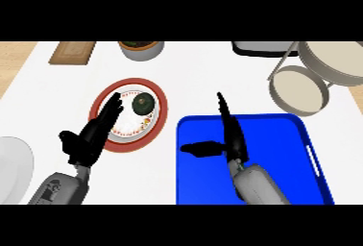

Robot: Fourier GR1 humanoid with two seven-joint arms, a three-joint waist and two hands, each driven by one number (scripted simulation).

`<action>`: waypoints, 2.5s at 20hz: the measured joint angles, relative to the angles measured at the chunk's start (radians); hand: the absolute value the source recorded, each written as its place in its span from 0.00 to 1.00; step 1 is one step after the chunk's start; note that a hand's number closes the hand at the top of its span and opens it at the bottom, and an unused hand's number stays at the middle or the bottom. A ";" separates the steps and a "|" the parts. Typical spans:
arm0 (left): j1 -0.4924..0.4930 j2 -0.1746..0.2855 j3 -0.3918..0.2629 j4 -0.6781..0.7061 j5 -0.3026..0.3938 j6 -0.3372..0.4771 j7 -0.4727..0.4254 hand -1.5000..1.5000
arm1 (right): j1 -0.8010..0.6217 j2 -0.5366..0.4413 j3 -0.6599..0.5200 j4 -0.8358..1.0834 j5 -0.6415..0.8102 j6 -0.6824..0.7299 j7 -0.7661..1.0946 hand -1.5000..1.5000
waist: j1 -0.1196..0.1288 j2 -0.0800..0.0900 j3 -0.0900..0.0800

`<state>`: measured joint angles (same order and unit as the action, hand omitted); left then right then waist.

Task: Pick the eggplant from the tray and place it in the tiered basket

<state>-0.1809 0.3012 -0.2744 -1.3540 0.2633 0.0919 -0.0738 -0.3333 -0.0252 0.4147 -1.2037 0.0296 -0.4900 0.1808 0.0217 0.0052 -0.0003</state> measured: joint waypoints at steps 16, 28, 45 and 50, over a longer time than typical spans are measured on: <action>0.030 -0.013 -0.008 0.033 -0.024 -0.021 -0.049 0.50 | -0.408 -0.289 0.283 -0.078 0.133 0.692 0.795 0.00 | -0.020 -0.019 -0.006; 0.057 -0.026 0.001 0.024 -0.043 -0.017 -0.066 0.50 | -0.490 -0.278 0.311 -0.197 -0.015 0.803 0.987 0.00 | -0.029 -0.014 -0.002; 0.057 -0.030 0.029 0.024 -0.055 -0.042 -0.062 0.50 | -0.329 -0.315 0.409 -0.145 0.094 0.771 0.978 0.00 | -0.029 -0.009 -0.001; 0.055 -0.034 0.037 0.029 -0.061 -0.053 -0.066 0.50 | -0.272 -0.327 0.416 -0.147 0.135 0.755 0.976 0.00 | -0.028 -0.009 -0.001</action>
<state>-0.1258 0.2674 -0.2375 -1.3255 0.2027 0.0386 -0.1402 -0.6057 -0.3524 0.8309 -1.3508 0.1642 0.2647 1.1568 -0.0063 -0.0035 -0.0008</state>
